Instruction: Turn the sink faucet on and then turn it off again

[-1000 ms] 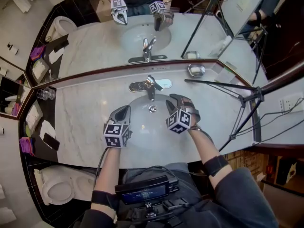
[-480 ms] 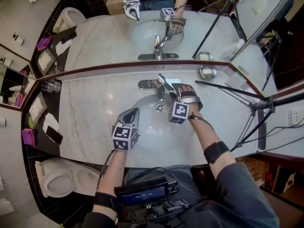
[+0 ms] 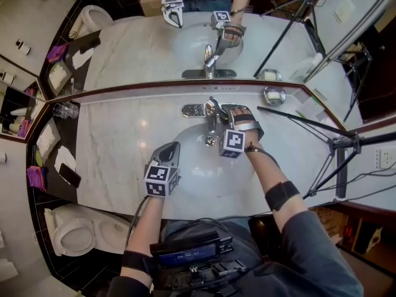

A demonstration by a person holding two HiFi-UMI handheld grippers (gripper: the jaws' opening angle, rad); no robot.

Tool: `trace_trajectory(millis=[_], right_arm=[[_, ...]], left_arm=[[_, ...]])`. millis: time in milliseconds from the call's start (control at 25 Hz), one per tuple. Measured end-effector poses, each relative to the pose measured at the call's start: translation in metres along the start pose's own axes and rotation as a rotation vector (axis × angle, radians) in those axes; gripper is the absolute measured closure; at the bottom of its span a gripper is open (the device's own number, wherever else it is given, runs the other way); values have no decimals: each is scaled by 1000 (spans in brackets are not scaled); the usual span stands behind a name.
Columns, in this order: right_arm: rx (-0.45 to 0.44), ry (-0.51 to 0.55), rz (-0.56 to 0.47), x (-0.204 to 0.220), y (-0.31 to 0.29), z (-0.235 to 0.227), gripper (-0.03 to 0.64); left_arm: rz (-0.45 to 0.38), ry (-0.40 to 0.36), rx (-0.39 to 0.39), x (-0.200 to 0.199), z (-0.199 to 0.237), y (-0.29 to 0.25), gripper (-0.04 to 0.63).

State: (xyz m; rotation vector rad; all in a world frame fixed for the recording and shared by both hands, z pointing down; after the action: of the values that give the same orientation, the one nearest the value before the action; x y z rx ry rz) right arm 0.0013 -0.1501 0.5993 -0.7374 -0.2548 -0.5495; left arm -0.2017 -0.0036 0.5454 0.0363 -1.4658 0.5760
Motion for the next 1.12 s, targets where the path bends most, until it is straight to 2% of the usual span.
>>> trace_trajectory(millis=[440,1120], right_arm=[[11,-44,-16,-7,-1,-17,407],[-36,-137,-11,-16,-14,-39,407]], left_arm=[[18,9,9,8,1,-1,595],[10,27,-5,10,5,3,595]])
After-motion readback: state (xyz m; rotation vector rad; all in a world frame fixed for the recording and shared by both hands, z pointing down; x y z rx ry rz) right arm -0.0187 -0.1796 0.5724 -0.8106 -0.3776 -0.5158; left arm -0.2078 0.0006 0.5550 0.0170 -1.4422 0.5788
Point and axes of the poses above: the fingertips, and each gripper's own axes: y backward along the fingers, z to its left, x out of its underside, the point moved 9 cm from there along y, backward along the fingers, and after that the axes turned 15 degrees about -z, right-handed, at the moved point
